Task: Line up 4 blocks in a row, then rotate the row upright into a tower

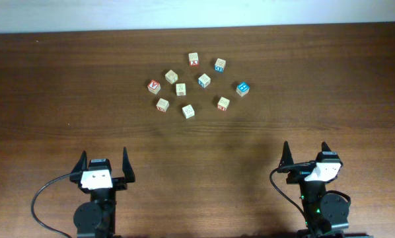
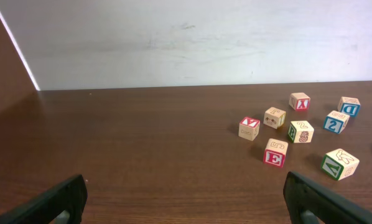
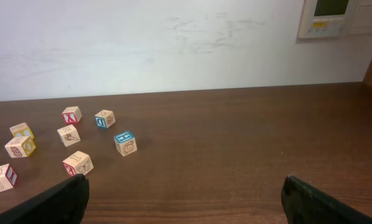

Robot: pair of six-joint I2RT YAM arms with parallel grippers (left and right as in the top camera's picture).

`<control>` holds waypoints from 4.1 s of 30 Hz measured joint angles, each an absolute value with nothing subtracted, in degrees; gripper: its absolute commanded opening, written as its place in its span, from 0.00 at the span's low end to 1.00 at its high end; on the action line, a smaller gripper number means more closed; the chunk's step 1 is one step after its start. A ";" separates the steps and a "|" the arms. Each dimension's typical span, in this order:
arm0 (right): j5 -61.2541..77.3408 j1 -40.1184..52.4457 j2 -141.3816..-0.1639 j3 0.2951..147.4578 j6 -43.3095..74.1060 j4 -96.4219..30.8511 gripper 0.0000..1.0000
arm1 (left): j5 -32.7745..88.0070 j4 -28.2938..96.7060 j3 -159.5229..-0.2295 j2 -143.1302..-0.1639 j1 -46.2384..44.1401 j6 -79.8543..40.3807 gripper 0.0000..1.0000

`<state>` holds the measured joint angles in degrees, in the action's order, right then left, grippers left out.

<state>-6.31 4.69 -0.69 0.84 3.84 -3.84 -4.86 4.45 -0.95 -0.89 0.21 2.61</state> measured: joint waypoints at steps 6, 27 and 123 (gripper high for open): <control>-6.31 4.69 -0.69 0.84 3.81 -3.84 0.99 | -4.86 4.45 -0.95 -0.89 0.21 2.61 0.99; 0.03 4.69 -0.69 0.84 3.79 -3.79 0.99 | -5.37 -9.65 -0.60 -0.71 0.21 7.27 0.99; 2.90 34.39 -119.57 99.59 16.88 -50.70 0.21 | -11.07 42.72 -84.99 -98.43 -8.21 -15.73 0.99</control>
